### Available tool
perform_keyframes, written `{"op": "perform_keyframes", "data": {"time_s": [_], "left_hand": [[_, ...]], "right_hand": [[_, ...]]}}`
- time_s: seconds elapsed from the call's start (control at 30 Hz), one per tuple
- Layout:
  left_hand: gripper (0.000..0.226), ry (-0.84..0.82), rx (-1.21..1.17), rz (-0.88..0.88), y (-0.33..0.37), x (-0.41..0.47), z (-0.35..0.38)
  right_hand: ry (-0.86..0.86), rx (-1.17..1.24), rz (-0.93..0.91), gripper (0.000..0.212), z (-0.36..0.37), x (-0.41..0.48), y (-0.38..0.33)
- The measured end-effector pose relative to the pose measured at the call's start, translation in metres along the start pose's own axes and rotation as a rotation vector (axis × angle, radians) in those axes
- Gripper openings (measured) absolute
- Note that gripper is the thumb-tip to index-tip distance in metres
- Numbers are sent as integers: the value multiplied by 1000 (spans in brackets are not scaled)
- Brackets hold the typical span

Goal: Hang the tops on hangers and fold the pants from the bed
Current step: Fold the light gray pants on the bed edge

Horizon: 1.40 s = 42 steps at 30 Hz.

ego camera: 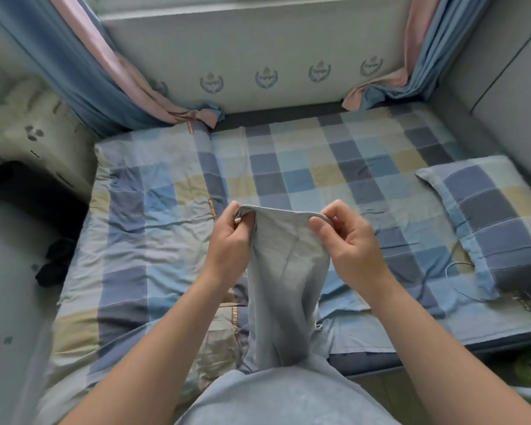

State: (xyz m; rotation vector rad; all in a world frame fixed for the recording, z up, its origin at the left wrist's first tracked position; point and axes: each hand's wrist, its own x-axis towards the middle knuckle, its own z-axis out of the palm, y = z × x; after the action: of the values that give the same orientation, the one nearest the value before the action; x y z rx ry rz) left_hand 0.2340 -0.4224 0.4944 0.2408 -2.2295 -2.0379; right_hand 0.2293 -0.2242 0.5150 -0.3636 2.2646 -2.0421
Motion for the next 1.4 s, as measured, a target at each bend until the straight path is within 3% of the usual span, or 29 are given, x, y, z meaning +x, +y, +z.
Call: {"op": "perform_keyframes", "data": {"time_s": [0.1,0.27,0.53,0.63,0.7,0.9,0.97,1.07,1.13,1.3,1.4], "left_hand": [[23,-28,-62,10,26,-8,-25],[29,-71,-289,-155,42,-18,-70],[30,-39,-440,-211,40,-16,-136],[32,-9,-434,-220,32,-16,-154],[31,50,-359,-198,28,-13,-166],[21,117,-111,-167,18,-4,-193],[16,51,-90,-181,11,-9,-193],[55,-48,-71,-283,1,-22,-190],[69,-129,-78,-314,-7,-33,-185],[61,-368,57,-270,-27,-54,-160],[60,-427,134,-282,-35,-61,-142]], "right_hand": [[-64,100,33,26,15,-9,-13],[-292,51,268,35,48,-27,3],[-519,-264,483,8,103,-58,57],[-363,-360,434,3,111,-58,62],[-279,-351,354,11,117,-53,50],[-286,-220,200,31,148,-27,-5],[-255,-173,169,33,160,-18,-18],[-191,-97,150,31,174,-9,-36],[-144,-54,147,28,177,-7,-46],[-36,68,156,29,172,-10,-76],[2,155,117,42,170,-10,-92]]}}
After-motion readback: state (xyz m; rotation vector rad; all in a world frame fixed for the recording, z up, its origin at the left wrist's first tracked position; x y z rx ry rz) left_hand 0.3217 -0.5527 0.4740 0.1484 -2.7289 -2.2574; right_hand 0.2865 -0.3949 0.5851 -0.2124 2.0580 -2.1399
